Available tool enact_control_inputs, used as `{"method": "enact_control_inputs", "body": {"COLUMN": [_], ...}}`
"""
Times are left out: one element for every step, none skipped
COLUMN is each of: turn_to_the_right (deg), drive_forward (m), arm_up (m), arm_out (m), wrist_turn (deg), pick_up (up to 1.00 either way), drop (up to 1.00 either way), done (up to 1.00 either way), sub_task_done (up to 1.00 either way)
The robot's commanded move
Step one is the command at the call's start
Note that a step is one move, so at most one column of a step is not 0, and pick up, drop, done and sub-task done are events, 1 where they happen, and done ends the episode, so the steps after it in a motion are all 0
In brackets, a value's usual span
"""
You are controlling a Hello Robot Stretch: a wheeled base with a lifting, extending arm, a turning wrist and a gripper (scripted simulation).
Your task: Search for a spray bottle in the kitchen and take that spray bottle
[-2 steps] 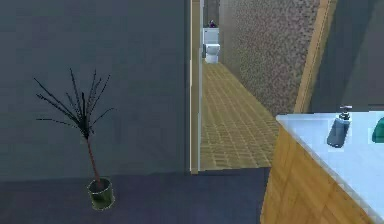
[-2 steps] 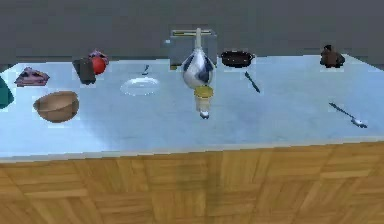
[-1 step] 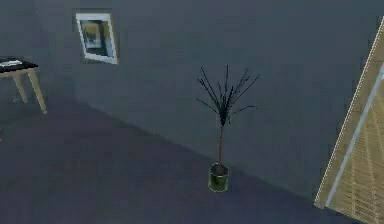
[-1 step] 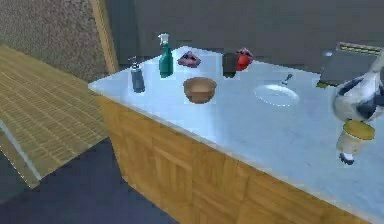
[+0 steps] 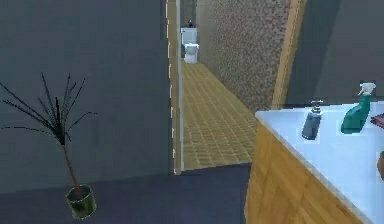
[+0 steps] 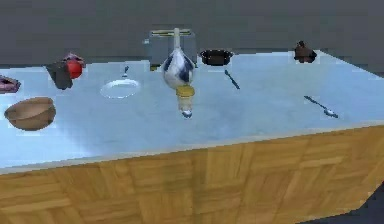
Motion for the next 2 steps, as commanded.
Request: {"method": "enact_control_inputs", "body": {"turn_to_the_right": [24.0,3.0], "drive_forward": [0.00,0.00], "arm_up": [0.00,0.00], "arm_out": [0.00,0.00], "wrist_turn": [0.0,0.0], "pick_up": [0.00,0.00], "drop": [0.00,0.00], "done": [0.00,0.00], "sub_task_done": [0.00,0.00]}}
